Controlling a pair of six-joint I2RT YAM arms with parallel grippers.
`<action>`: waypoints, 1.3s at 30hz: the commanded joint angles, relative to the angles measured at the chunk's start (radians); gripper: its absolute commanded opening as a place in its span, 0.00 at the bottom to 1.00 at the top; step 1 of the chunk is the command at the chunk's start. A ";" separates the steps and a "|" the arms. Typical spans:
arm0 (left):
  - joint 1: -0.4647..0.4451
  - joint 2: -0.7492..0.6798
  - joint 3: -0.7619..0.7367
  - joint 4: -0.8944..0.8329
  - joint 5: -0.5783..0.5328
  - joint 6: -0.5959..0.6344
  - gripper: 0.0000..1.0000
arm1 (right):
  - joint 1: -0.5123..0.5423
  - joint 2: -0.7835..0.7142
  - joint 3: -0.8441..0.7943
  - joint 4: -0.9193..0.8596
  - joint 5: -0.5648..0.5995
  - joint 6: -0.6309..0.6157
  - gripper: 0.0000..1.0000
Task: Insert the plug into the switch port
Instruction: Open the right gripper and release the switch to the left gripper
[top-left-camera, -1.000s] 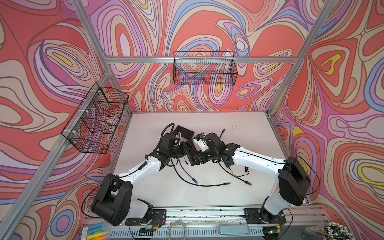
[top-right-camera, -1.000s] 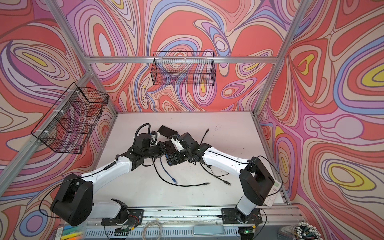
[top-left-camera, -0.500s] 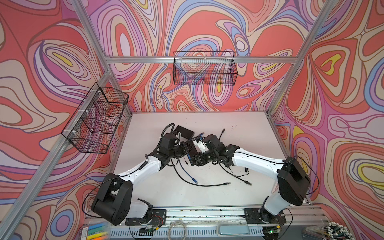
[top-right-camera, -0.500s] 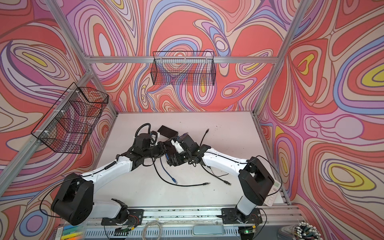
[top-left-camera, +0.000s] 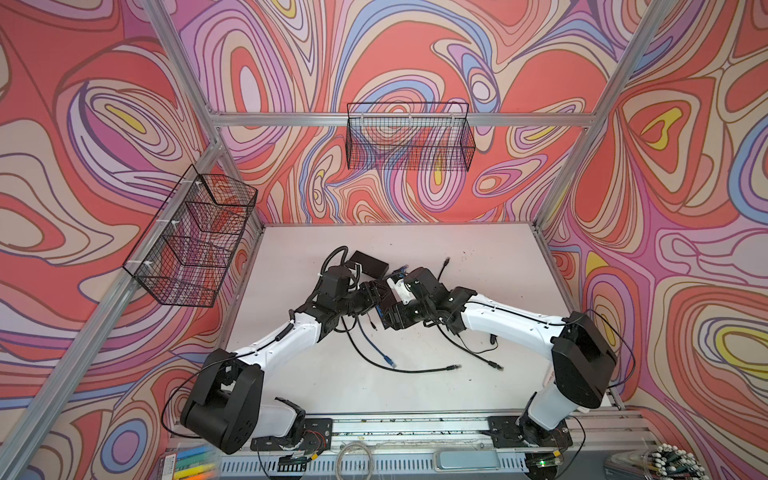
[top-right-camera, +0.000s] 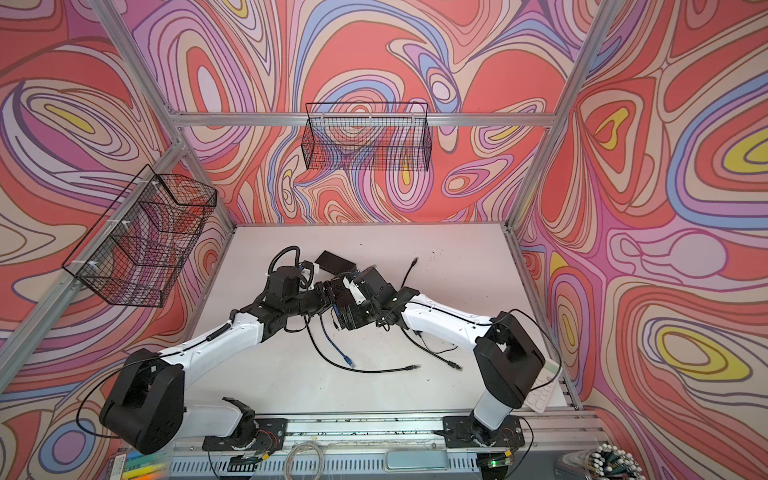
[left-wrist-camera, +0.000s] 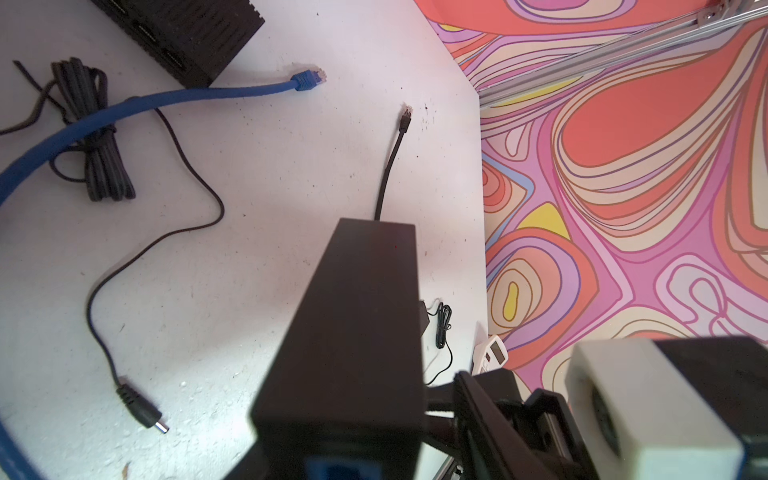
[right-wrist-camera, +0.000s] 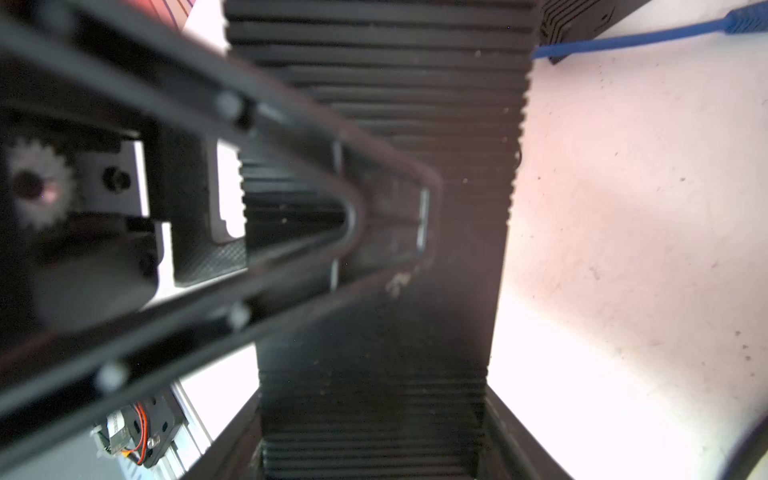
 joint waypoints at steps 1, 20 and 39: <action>0.005 -0.034 -0.012 0.016 0.002 -0.011 0.59 | 0.002 0.017 0.064 0.013 0.034 -0.007 0.33; 0.005 -0.009 -0.039 0.076 0.029 -0.028 0.36 | 0.002 0.012 0.082 0.029 0.038 0.005 0.32; 0.012 -0.028 -0.020 0.045 -0.005 0.006 0.11 | 0.003 -0.051 0.065 -0.045 0.132 0.029 0.96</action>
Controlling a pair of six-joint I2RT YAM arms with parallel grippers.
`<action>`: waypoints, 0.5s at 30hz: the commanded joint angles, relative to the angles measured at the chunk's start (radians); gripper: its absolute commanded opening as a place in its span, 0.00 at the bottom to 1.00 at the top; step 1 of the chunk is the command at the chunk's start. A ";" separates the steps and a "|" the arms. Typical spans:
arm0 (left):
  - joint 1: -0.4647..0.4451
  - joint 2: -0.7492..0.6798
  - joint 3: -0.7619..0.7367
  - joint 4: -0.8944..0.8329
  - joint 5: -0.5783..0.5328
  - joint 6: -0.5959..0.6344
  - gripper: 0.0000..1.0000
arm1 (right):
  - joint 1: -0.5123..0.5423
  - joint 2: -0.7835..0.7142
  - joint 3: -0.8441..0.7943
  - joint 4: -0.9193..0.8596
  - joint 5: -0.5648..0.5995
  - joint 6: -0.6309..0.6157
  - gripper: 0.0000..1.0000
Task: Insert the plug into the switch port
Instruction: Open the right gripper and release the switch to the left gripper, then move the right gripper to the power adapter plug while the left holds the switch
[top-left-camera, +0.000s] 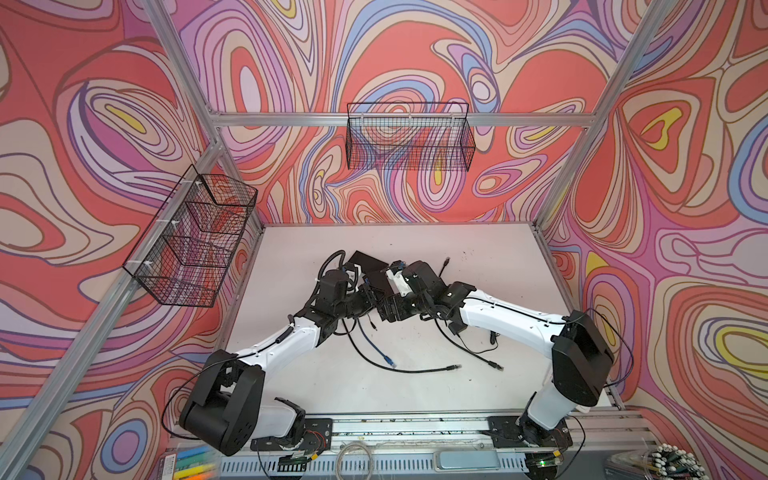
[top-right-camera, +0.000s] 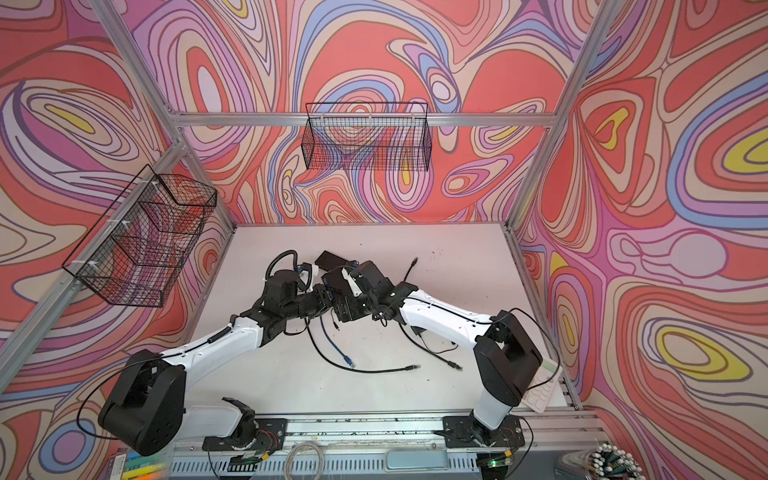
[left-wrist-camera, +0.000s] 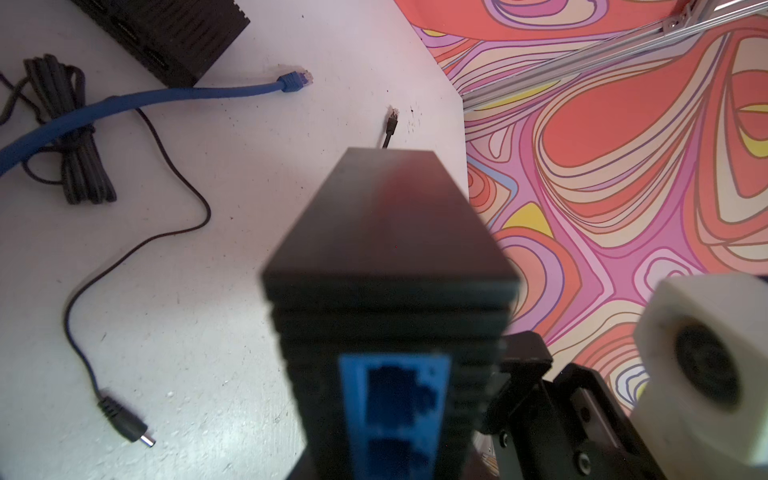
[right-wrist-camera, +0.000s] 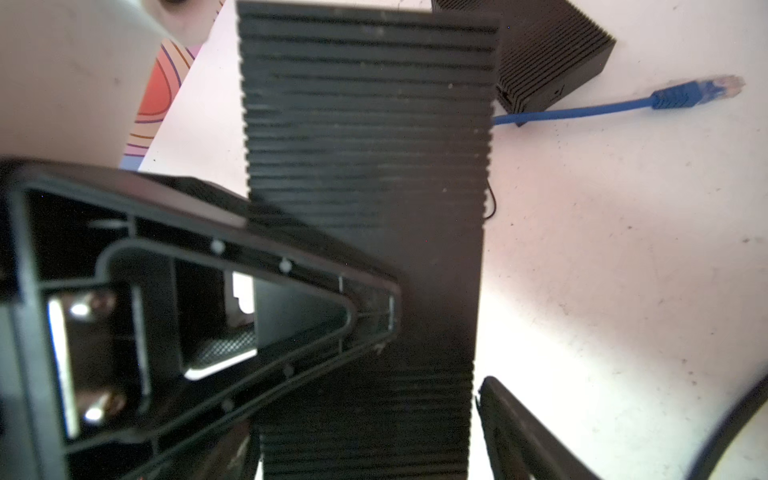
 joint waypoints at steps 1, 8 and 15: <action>0.008 -0.035 0.038 -0.056 -0.029 0.028 0.12 | 0.004 -0.071 0.001 -0.038 0.070 0.003 0.98; 0.027 -0.038 0.032 -0.069 -0.027 0.030 0.11 | 0.003 -0.185 -0.098 -0.071 0.131 0.011 0.98; 0.031 -0.046 0.032 -0.090 -0.020 0.027 0.12 | -0.032 -0.268 -0.187 -0.145 0.303 0.033 0.98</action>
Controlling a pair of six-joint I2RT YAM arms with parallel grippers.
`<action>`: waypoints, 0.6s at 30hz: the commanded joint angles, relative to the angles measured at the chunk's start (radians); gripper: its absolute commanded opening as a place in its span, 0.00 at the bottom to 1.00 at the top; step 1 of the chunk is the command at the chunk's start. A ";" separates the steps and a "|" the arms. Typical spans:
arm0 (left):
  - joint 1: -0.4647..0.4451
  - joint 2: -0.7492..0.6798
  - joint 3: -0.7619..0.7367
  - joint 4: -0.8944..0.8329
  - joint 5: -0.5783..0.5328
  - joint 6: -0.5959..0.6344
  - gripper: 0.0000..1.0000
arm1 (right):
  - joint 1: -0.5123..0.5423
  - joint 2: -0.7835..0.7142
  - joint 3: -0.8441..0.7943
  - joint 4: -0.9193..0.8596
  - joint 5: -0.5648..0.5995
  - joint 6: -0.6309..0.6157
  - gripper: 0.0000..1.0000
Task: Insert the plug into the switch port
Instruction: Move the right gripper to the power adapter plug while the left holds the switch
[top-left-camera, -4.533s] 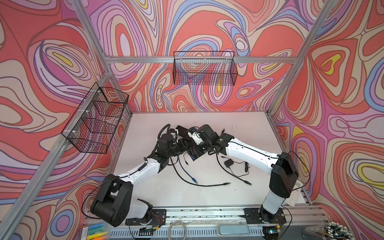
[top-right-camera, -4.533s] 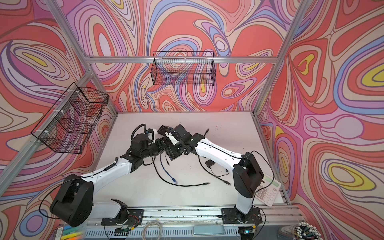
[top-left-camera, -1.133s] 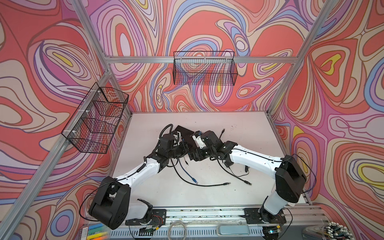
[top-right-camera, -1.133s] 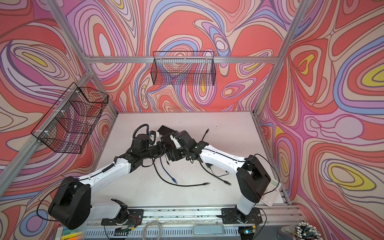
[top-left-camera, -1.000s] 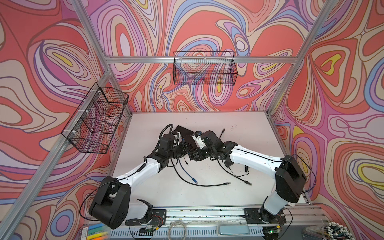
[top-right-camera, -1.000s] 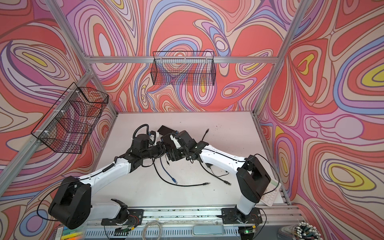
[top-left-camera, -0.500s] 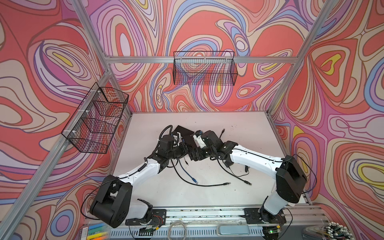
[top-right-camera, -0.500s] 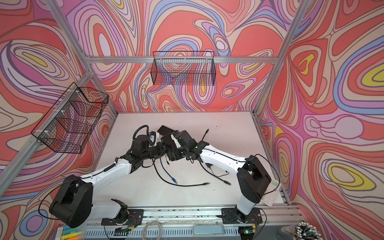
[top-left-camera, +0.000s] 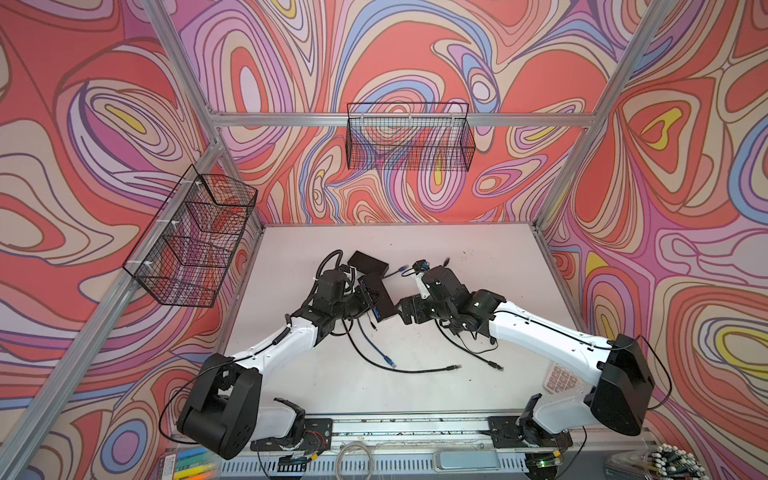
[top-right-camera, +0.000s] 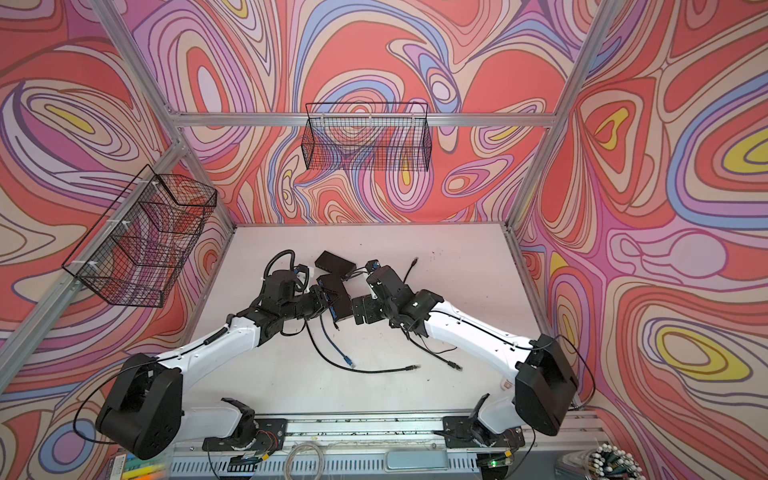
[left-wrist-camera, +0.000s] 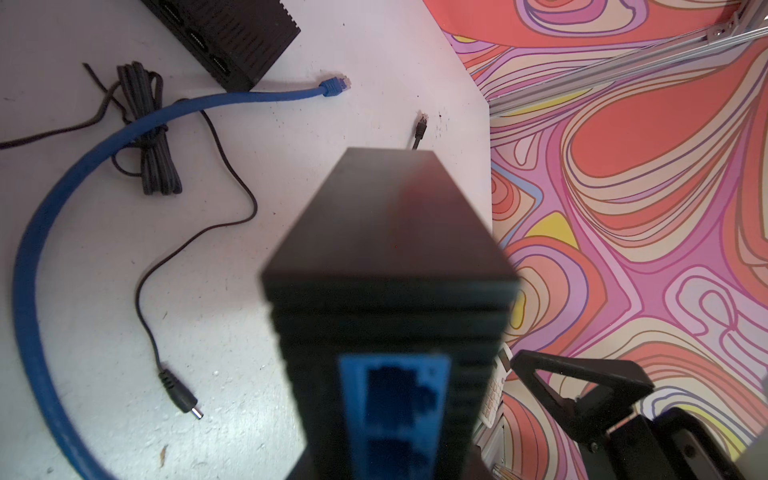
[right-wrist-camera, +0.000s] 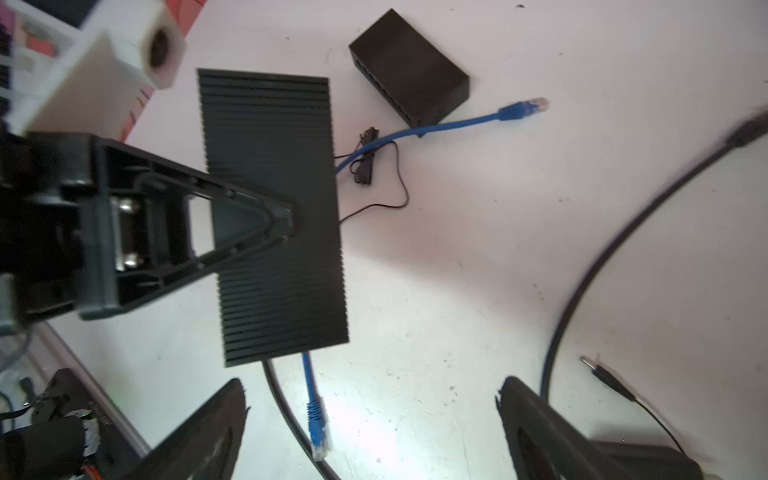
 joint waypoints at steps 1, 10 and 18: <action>0.006 -0.028 0.028 -0.016 0.006 0.009 0.11 | -0.044 -0.037 -0.046 -0.066 0.090 0.001 0.98; 0.006 -0.081 -0.014 -0.048 -0.002 0.012 0.12 | -0.273 -0.001 -0.070 -0.190 0.128 -0.084 0.91; 0.006 -0.100 -0.042 -0.043 -0.007 0.009 0.13 | -0.316 0.130 -0.024 -0.230 0.012 -0.214 0.78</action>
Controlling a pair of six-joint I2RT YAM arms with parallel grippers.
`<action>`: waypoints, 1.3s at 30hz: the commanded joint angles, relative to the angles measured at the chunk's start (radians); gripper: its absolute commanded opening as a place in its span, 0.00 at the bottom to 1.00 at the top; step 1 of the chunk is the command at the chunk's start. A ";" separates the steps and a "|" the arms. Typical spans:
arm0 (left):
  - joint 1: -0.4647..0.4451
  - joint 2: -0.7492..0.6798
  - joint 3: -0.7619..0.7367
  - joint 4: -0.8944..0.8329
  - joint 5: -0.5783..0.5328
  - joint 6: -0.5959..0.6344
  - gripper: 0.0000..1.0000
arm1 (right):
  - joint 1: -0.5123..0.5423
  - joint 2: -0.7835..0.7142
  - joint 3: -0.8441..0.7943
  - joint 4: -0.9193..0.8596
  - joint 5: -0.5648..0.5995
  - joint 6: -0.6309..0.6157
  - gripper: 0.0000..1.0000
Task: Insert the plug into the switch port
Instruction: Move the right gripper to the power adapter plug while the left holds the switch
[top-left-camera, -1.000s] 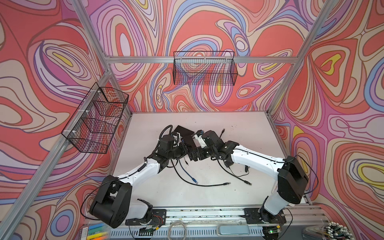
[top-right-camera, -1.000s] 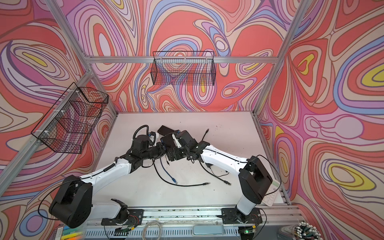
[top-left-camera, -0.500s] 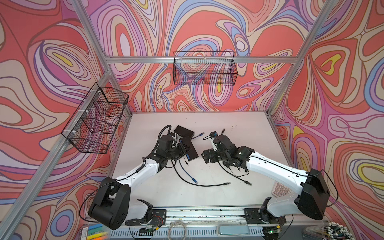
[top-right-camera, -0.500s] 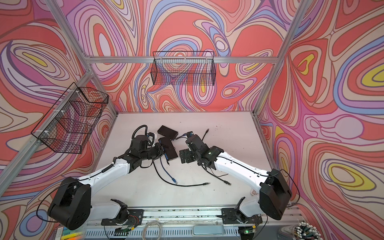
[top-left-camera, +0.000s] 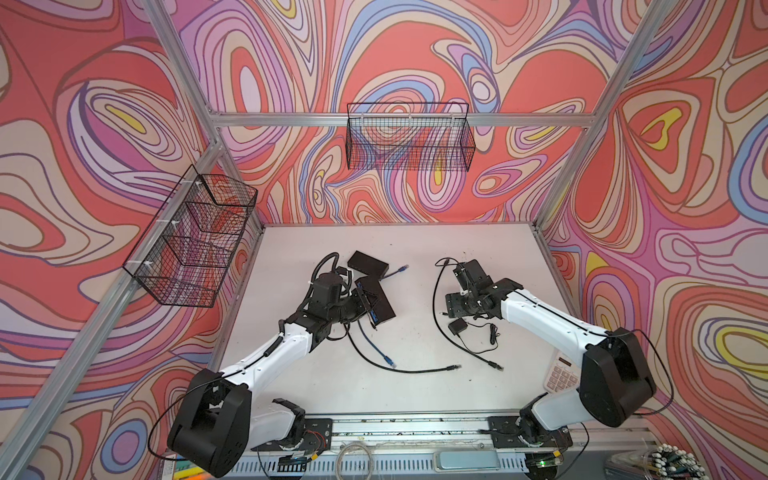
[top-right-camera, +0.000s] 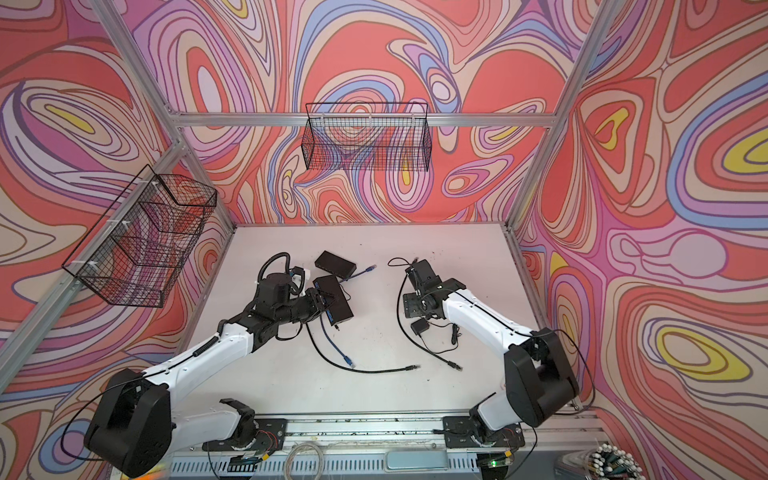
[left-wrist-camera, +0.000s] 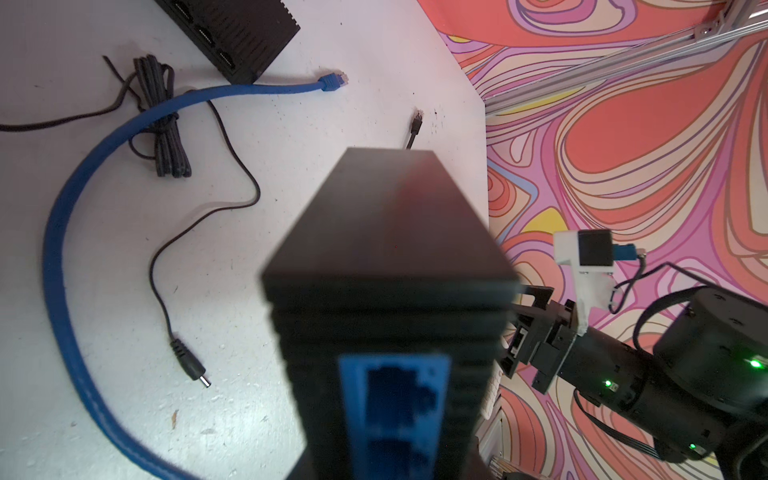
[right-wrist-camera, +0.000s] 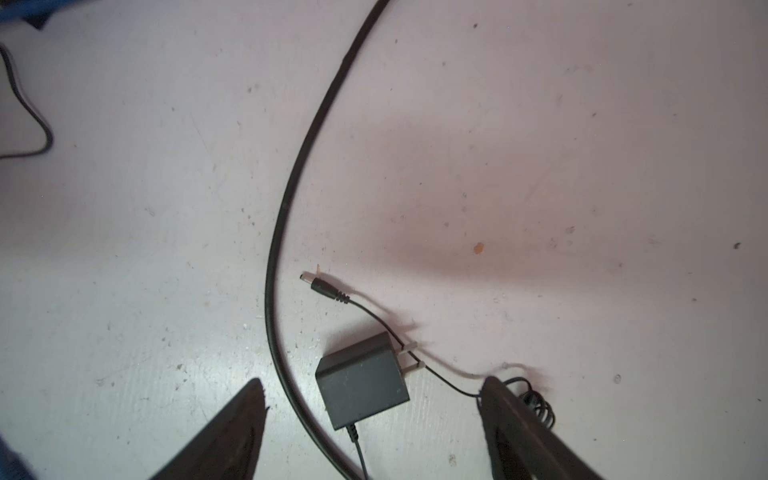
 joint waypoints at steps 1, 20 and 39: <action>0.006 -0.016 -0.008 0.001 -0.001 0.009 0.12 | 0.002 0.059 0.045 -0.027 -0.080 -0.085 0.76; 0.028 -0.054 0.044 -0.099 -0.002 0.067 0.13 | -0.014 0.300 0.189 -0.081 -0.057 -0.245 0.52; 0.050 -0.032 0.034 -0.057 0.017 0.055 0.14 | -0.048 0.367 0.183 -0.044 -0.090 -0.275 0.46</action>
